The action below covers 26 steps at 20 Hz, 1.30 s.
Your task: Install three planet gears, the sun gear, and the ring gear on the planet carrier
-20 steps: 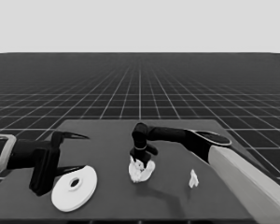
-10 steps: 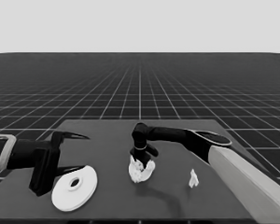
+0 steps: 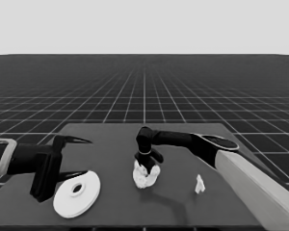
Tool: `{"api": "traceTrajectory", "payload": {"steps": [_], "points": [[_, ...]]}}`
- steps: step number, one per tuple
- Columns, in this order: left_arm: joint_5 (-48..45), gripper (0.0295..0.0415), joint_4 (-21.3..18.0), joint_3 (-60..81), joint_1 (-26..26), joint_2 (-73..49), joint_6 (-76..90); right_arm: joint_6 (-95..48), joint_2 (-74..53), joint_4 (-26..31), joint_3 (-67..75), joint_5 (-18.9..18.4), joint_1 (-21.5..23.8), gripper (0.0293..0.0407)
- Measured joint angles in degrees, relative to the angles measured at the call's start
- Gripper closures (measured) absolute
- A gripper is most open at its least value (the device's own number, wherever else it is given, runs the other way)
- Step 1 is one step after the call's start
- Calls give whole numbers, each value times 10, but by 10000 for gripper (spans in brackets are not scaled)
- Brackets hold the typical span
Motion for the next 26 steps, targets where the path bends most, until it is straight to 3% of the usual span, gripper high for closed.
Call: {"api": "traceTrajectory", "payload": {"steps": [20,22,23,26], "points": [[0,326,0,0,0,0,0,120,0,0,0,0,0,390],[0,326,0,0,0,0,0,126,0,0,0,0,0,331],[0,326,0,0,0,0,0,127,0,0,0,0,0,320],[0,326,0,0,0,0,0,128,0,0,0,0,0,315]]}}
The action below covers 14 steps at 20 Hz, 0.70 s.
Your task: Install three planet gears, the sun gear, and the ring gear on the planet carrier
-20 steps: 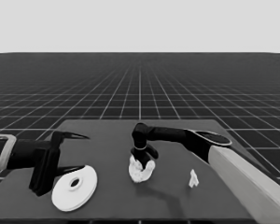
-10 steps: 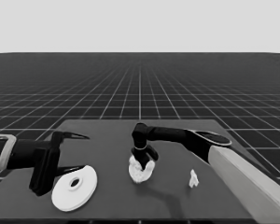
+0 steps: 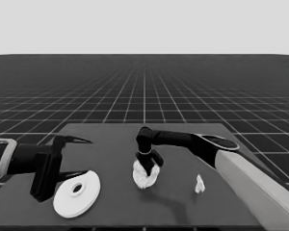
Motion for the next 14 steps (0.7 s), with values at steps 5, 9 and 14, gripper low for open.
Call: {"api": "traceTrajectory", "payload": {"steps": [5,9,14], "points": [[0,326,0,0,0,0,0,-225,-5,25,22,-15,28,307],[0,326,0,0,0,0,0,-531,-9,61,40,-22,73,315],[0,326,0,0,0,0,0,-571,-9,66,41,-22,78,315]]}}
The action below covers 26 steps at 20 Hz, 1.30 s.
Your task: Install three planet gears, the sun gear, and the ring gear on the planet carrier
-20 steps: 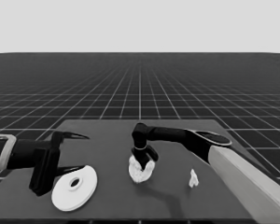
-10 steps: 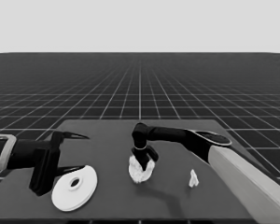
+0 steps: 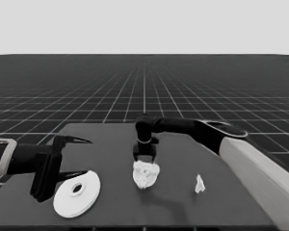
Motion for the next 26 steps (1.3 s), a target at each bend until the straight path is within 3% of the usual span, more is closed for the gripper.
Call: {"api": "traceTrajectory", "payload": {"steps": [1,2,3,5,10,11,12,13,14,15,17,20,21,22,26], "points": [[0,326,0,0,0,0,0,-239,-158,-125,262,85,-71,295],[0,326,0,0,0,0,0,-390,-401,-200,464,134,-139,305],[0,326,0,0,0,0,0,-479,-552,-244,583,163,-176,311],[0,326,0,0,0,0,0,-562,-686,-286,696,191,-206,315],[0,326,0,0,0,0,0,-603,-747,-306,751,205,-219,315],[219,315,255,8,91,-4,-278,-604,-748,-307,753,205,-219,315],[451,303,226,-24,134,69,-559,-605,-749,-307,754,205,-220,315],[517,309,104,-100,147,128,-721,-605,-750,-308,755,206,-220,315],[510,317,20,-170,156,155,-793,-606,-750,-308,755,206,-220,315],[496,322,-31,-220,162,168,-823,-606,-750,-308,755,206,-220,315],[482,325,-79,-276,169,181,-840,-606,-751,-308,755,206,-220,315],[477,326,-100,-304,172,187,-842,-606,-751,-308,755,206,-220,315],[449,326,-46,-322,232,195,-839,-606,-751,-308,755,206,-220,315],[431,326,-16,-340,270,204,-835,-606,-751,-308,755,206,-220,315],[407,326,17,-372,312,219,-827,-606,-751,-308,755,206,-220,315]]}}
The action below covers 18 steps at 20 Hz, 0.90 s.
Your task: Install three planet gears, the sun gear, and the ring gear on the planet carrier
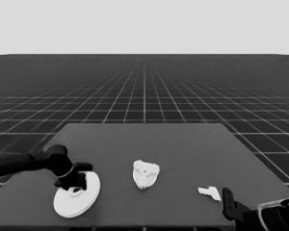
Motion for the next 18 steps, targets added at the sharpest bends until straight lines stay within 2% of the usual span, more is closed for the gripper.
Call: {"api": "traceTrajectory", "payload": {"steps": [4,5,14,16,18], "points": [[-3,326,4,-4,4,2,1,0,0,0,0,0,0,315],[-3,361,4,-4,4,2,1,0,0,0,0,0,0,315],[-3,362,4,-5,4,2,1,0,0,0,0,0,0,315],[45,362,-72,49,-83,-24,-12,0,0,0,0,0,0,315],[60,362,-104,57,-120,-28,-14,0,0,0,0,0,0,315]]}}
